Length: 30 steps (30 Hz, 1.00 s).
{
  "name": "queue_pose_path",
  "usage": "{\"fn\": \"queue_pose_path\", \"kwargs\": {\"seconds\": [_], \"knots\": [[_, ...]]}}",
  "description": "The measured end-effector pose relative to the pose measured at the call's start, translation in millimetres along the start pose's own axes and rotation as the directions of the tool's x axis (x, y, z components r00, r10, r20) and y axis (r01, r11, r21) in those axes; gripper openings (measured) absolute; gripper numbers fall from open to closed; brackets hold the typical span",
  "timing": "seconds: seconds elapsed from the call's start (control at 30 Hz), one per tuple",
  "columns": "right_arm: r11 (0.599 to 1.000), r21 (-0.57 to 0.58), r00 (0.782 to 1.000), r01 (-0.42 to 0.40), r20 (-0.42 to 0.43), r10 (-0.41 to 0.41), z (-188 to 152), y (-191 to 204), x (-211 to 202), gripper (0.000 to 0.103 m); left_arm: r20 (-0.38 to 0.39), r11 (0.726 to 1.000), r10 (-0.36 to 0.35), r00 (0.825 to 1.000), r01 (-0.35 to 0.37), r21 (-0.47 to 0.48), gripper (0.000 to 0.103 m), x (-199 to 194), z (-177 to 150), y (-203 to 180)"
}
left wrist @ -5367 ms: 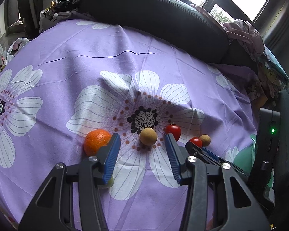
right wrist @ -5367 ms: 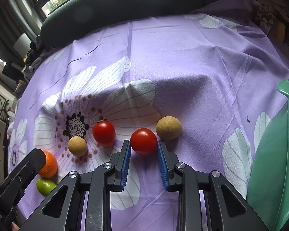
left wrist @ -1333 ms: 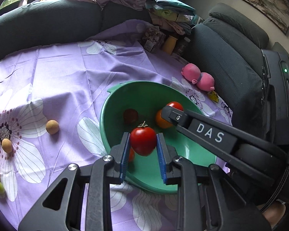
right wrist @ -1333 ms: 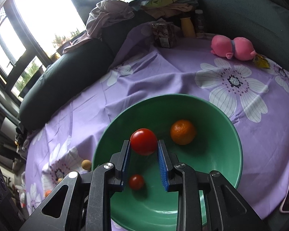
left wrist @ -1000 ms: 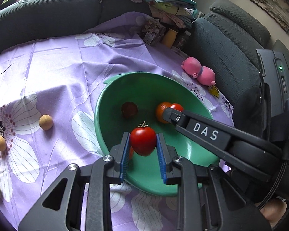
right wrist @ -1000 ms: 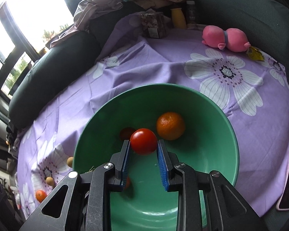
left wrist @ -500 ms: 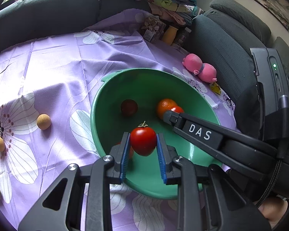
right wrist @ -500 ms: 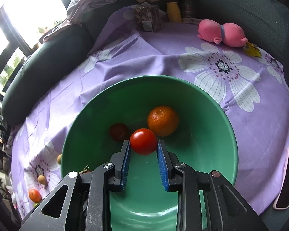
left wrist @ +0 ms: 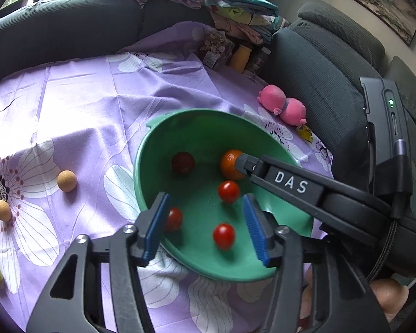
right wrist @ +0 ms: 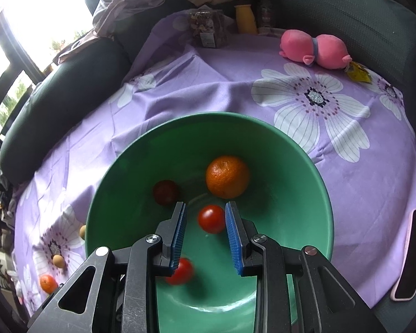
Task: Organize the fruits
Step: 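Move the right gripper over a small tan round fruit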
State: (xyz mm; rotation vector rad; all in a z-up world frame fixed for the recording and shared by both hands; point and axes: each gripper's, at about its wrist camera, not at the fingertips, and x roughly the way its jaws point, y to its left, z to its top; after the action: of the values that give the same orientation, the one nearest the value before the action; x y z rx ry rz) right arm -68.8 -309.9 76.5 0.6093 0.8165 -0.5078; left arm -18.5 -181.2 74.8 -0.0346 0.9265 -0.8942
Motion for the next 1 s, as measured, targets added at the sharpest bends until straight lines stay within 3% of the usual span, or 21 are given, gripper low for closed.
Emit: {"fn": "queue_pose_path", "kwargs": {"seconds": [0.07,0.17,0.27,0.37,0.5,0.63,0.73,0.83,0.9,1.0], "knots": [[0.999,-0.004,0.997,-0.036,0.074,0.036,1.4,1.4,-13.0,0.049,0.034,1.000,-0.002,0.999,0.002,-0.011,0.067,-12.9,2.2,2.5],[0.997,-0.042,0.984,-0.066,0.162,0.072,1.6,10.6,-28.4,0.051,0.100,0.999,0.028,0.995,-0.025,-0.034,0.070,-36.3,6.2,10.7],[0.989,-0.075,0.973,-0.131,0.182,0.143,2.1,21.7,-33.2,0.051,0.156,0.992,0.112,0.981,-0.101,-0.075,0.072,-59.3,8.3,24.9],[0.976,-0.129,0.963,-0.176,0.182,0.198,-0.5,40.0,-34.5,0.051,0.173,0.965,0.240,0.955,-0.215,-0.152,0.075,-78.6,9.4,49.4],[0.952,-0.208,0.954,-0.225,0.152,0.259,-8.0,71.7,-31.7,0.051,0.155,0.888,0.410,0.899,-0.354,-0.294,0.075,-106.3,7.4,93.7],[0.898,-0.301,0.933,-0.323,0.057,0.355,-20.4,112.3,-18.9,0.051,0.083,0.769,0.545,0.834,-0.459,-0.444,0.075,-133.8,-2.7,139.4],[0.849,-0.351,0.912,-0.395,-0.042,0.407,-32.8,145.0,-3.9,0.051,0.000,0.692,0.581,0.814,-0.494,-0.526,0.075,-146.0,-12.6,169.6],[0.846,-0.367,0.921,-0.387,-0.121,0.370,-43.3,170.1,16.0,0.051,-0.079,0.635,0.602,0.794,-0.537,-0.556,0.074,-148.5,-23.4,188.1],[0.865,-0.356,0.935,-0.353,-0.172,0.310,-49.6,180.6,33.1,0.051,-0.101,0.624,0.602,0.792,-0.545,-0.560,0.073,-148.2,-26.8,194.9],[0.871,-0.351,0.934,-0.345,-0.222,0.281,-58.4,186.8,52.9,0.051,-0.115,0.618,0.605,0.788,-0.555,-0.557,0.073,-145.3,-32.4,199.6]]}}
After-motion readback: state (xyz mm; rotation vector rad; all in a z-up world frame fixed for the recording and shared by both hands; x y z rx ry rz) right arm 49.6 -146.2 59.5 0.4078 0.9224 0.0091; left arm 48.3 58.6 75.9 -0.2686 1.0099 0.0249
